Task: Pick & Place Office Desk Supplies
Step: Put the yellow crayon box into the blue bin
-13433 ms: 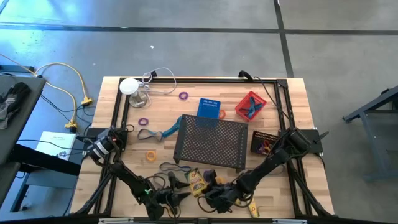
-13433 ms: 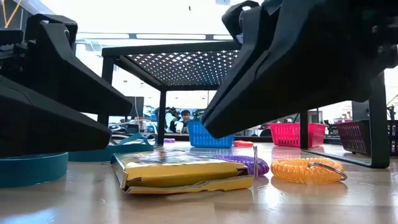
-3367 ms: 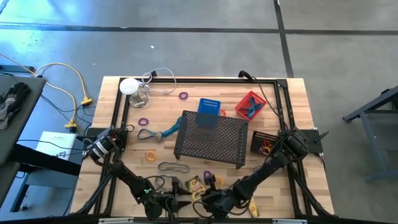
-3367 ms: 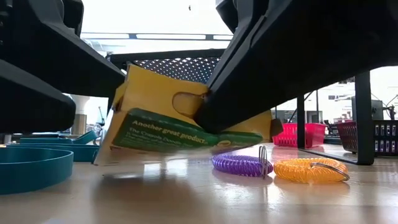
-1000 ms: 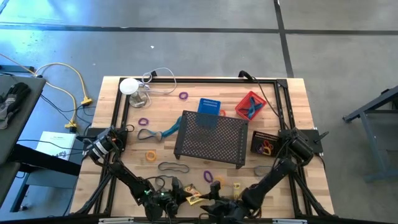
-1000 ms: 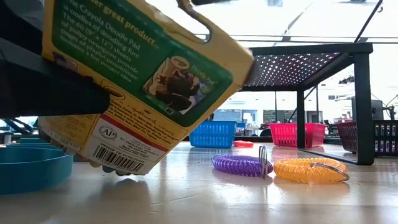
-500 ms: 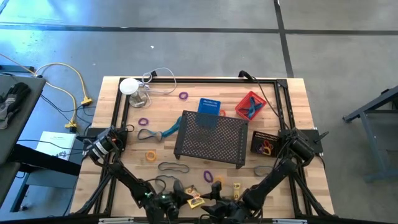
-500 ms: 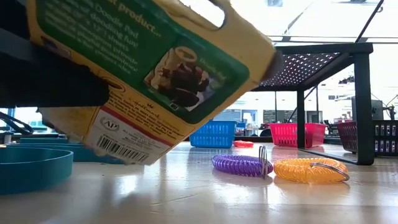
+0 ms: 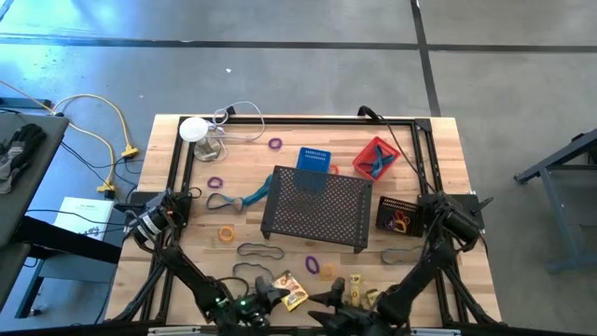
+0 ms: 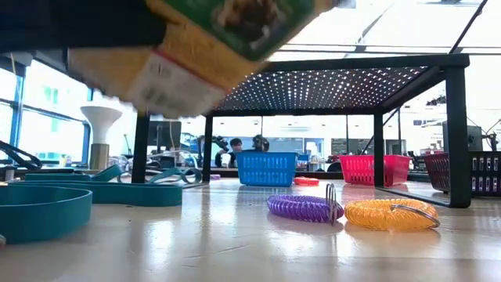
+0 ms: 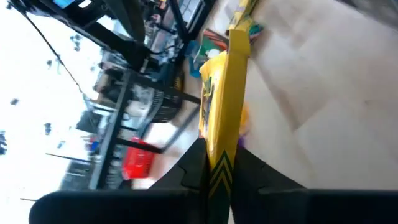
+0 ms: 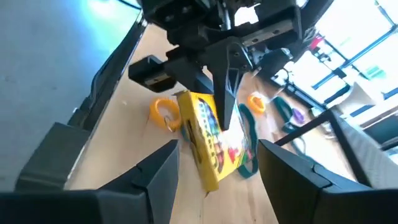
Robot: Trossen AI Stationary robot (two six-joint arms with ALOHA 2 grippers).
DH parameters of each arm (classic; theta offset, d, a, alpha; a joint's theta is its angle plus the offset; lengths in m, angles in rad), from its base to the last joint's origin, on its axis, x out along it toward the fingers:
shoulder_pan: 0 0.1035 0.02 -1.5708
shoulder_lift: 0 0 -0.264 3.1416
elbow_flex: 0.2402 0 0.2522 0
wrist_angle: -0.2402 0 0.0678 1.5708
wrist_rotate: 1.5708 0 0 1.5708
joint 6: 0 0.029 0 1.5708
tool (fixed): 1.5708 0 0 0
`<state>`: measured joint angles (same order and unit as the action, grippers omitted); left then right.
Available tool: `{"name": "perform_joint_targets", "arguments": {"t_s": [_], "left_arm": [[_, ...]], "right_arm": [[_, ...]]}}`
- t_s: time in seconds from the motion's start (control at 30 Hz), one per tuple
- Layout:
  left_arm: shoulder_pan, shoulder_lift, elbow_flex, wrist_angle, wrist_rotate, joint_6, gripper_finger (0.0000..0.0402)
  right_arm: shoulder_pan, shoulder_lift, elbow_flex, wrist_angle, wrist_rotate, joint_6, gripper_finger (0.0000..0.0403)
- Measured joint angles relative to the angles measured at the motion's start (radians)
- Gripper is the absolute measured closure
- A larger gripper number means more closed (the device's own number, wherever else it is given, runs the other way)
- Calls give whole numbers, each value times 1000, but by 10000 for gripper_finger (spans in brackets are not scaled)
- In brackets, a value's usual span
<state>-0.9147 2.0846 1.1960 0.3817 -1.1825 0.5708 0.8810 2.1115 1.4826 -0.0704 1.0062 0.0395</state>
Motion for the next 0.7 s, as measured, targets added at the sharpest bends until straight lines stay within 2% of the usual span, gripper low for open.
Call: {"name": "perform_joint_targets", "arguments": {"t_s": [0.1,0.43,0.57,0.7], "left_arm": [[-4,0,20,3,-18,80,375],[46,-43,28,3,-54,329,376],[84,-88,28,-1,-54,364,376],[120,-119,29,-18,-79,476,376]], "right_arm": [[28,-4,0,4,57,0,200],[54,-4,0,0,356,-71,200],[57,-4,0,0,403,-62,200],[74,-4,0,0,433,-63,200]]}}
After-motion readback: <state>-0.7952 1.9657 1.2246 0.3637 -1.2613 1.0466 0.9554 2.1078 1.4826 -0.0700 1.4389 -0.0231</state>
